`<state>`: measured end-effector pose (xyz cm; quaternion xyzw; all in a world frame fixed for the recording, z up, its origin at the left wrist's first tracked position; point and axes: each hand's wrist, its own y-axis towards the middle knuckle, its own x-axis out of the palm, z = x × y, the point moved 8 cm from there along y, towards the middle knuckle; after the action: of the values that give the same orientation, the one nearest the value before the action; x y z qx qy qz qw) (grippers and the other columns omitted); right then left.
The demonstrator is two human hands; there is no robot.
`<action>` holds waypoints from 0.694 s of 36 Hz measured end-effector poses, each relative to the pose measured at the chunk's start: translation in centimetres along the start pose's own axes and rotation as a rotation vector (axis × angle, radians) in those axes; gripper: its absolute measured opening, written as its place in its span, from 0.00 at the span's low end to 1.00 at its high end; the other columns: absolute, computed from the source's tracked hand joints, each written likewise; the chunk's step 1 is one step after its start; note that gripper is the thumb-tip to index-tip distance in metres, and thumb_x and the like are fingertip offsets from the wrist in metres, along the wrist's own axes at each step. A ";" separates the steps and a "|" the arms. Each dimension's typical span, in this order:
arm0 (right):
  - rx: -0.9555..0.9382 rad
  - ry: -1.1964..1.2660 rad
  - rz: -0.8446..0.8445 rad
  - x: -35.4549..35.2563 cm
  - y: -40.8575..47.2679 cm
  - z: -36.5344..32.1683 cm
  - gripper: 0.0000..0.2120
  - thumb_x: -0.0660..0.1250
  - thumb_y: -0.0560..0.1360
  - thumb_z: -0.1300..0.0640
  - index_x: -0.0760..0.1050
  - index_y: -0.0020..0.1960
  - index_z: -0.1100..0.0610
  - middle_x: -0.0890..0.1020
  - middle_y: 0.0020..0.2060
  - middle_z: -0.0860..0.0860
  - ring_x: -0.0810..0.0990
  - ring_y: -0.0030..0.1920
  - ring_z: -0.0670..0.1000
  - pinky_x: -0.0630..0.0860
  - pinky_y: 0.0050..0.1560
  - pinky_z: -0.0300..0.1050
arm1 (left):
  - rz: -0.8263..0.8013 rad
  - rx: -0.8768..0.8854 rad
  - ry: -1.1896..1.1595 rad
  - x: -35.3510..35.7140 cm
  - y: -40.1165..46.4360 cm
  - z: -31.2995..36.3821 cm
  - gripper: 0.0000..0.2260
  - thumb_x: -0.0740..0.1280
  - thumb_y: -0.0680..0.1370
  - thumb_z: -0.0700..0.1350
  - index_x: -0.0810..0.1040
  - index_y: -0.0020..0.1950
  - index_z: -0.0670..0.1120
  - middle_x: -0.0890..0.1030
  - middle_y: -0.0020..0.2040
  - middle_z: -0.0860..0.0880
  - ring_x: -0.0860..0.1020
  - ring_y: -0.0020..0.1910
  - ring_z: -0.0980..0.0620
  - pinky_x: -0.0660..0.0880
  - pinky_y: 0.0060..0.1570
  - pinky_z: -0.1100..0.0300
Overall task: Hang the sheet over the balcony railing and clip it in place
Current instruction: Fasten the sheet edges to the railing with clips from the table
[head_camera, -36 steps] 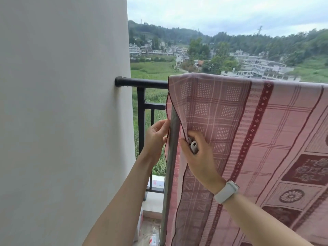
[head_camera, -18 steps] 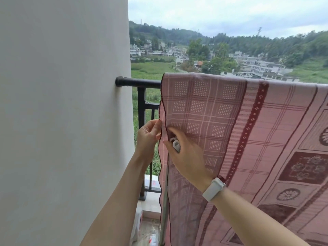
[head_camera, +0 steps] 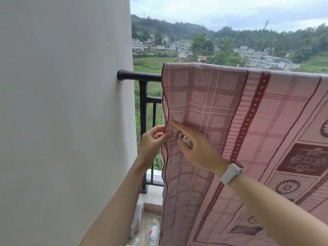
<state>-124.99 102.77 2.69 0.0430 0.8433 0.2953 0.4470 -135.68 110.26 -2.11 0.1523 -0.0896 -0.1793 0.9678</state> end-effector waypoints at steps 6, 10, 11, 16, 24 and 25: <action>0.039 0.161 -0.169 0.3 -0.3 -0.6 0.20 0.55 0.79 0.50 0.56 0.69 0.44 0.74 0.41 0.44 0.74 0.33 0.37 0.69 0.32 0.34 | 0.160 0.070 0.046 -1.7 0.3 0.1 0.02 0.71 0.73 0.41 0.80 0.41 0.47 0.82 0.35 0.51 0.79 0.36 0.55 0.77 0.40 0.63; 0.020 0.129 -0.218 -0.7 0.9 -1.6 0.20 0.52 0.79 0.47 0.57 0.69 0.51 0.67 0.44 0.36 0.71 0.40 0.28 0.70 0.39 0.29 | 0.168 0.092 -0.003 -2.9 0.7 0.5 0.04 0.69 0.74 0.40 0.78 0.39 0.46 0.80 0.30 0.56 0.76 0.31 0.60 0.73 0.34 0.69; 0.000 0.131 -0.226 -1.1 1.3 -2.2 0.20 0.52 0.79 0.48 0.58 0.69 0.54 0.69 0.45 0.37 0.72 0.41 0.31 0.71 0.40 0.32 | 0.176 0.095 -0.019 -3.1 0.7 0.4 0.04 0.69 0.74 0.40 0.77 0.39 0.46 0.80 0.30 0.56 0.76 0.30 0.61 0.73 0.33 0.69; -0.134 0.030 -0.272 -2.4 2.6 -5.8 0.15 0.56 0.77 0.46 0.61 0.60 0.52 0.78 0.46 0.52 0.78 0.37 0.48 0.77 0.36 0.46 | 0.141 0.065 0.041 -2.4 0.3 -0.6 0.04 0.66 0.77 0.46 0.76 0.45 0.46 0.78 0.35 0.50 0.74 0.35 0.54 0.73 0.39 0.59; -0.148 -0.076 -0.356 -2.1 7.8 -9.2 0.19 0.69 0.72 0.52 0.67 0.60 0.54 0.80 0.49 0.51 0.79 0.45 0.49 0.77 0.44 0.39 | 0.184 0.089 0.130 -1.6 -0.3 -0.1 0.04 0.66 0.76 0.45 0.77 0.46 0.46 0.81 0.42 0.42 0.80 0.41 0.46 0.78 0.43 0.52; -0.154 -0.130 -0.362 -2.0 8.6 -9.4 0.19 0.70 0.72 0.52 0.69 0.59 0.54 0.79 0.48 0.50 0.79 0.46 0.49 0.75 0.44 0.38 | 0.187 0.078 0.113 -1.7 -0.3 -0.2 0.02 0.67 0.76 0.44 0.77 0.46 0.46 0.82 0.43 0.43 0.80 0.42 0.47 0.79 0.45 0.53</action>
<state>-132.77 104.83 12.75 -0.1246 0.7816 0.2704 0.5481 -137.27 110.65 -2.57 0.1907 -0.0558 -0.0758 0.9771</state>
